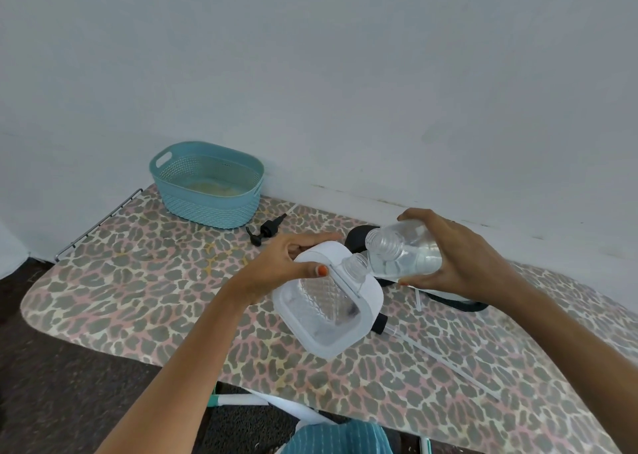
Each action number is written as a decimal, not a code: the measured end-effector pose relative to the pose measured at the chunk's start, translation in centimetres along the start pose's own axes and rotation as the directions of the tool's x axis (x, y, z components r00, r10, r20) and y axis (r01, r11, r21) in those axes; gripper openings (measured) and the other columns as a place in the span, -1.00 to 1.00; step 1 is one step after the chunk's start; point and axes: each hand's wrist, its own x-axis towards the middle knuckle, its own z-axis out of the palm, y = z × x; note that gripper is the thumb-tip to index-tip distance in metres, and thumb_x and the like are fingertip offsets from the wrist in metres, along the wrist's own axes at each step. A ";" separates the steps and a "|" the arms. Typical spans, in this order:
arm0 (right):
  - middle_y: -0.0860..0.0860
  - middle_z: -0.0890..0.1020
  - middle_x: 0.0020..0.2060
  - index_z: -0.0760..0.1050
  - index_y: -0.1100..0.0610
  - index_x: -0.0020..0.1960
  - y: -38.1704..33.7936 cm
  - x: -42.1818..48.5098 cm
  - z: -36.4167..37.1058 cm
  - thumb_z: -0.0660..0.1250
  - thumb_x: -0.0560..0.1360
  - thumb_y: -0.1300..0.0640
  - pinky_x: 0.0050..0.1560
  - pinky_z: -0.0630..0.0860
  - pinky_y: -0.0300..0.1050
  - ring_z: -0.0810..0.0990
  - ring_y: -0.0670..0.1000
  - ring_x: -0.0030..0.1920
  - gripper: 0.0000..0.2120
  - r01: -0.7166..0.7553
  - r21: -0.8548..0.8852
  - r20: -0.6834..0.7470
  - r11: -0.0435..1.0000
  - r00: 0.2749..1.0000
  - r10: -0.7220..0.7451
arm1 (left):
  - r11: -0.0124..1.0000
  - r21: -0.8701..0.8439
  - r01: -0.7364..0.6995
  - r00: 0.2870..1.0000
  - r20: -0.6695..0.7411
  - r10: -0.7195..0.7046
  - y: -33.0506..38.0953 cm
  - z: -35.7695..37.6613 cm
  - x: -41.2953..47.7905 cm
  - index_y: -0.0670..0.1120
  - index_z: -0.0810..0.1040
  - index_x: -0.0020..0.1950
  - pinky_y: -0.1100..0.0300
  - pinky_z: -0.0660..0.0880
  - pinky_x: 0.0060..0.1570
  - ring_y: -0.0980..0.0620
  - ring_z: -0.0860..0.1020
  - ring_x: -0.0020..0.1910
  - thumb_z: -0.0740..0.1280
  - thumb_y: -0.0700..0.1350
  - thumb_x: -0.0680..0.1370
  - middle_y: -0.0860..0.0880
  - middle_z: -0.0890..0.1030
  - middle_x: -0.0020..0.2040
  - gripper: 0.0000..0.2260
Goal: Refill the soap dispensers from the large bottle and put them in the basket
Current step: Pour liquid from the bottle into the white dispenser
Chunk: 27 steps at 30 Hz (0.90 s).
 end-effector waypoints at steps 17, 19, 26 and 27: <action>0.06 0.62 0.06 0.35 0.11 0.25 1.8 -0.9 0.1 0.53 0.18 -0.13 -0.14 0.38 -0.14 0.61 0.14 -0.09 -0.26 0.112 -0.119 -0.115 0.986 0.985 -0.126 | 0.996 -0.094 -0.012 0.999 -0.035 0.009 0.4 1.8 1.2 0.19 0.62 0.00 0.32 0.52 -0.03 0.14 0.60 0.05 0.45 0.37 0.10 0.17 0.66 -0.01 -0.47; 0.08 0.62 0.05 0.38 0.14 0.24 2.1 -0.9 0.1 0.55 0.17 -0.11 -0.15 0.38 -0.13 0.62 0.16 -0.11 -0.26 0.113 -0.144 -0.119 0.983 0.984 -0.131 | 0.995 -0.099 -0.016 1.000 -0.028 0.014 0.4 2.0 1.4 0.19 0.62 0.00 0.32 0.52 -0.03 0.14 0.60 0.06 0.45 0.36 0.11 0.18 0.66 0.00 -0.48; 0.14 0.63 0.02 0.40 0.20 0.24 2.8 -0.5 -0.2 0.58 0.16 -0.03 -0.15 0.40 -0.09 0.62 0.21 -0.15 -0.25 0.131 -0.195 -0.124 0.972 0.980 -0.157 | 0.993 -0.114 -0.033 0.999 -0.047 0.028 0.1 2.3 2.0 0.12 0.60 0.03 0.30 0.52 0.01 0.13 0.59 0.07 0.46 0.37 0.09 0.17 0.66 -0.01 -0.41; 0.15 0.63 0.00 0.41 0.21 0.24 2.8 -0.4 -0.3 0.58 0.16 -0.02 -0.16 0.42 -0.08 0.62 0.22 -0.16 -0.26 0.134 -0.199 -0.128 0.971 0.978 -0.162 | 0.992 -0.119 -0.038 0.998 -0.050 0.032 0.1 2.3 2.1 0.11 0.60 0.03 0.31 0.52 -0.01 0.13 0.60 0.05 0.46 0.36 0.09 0.17 0.67 -0.02 -0.40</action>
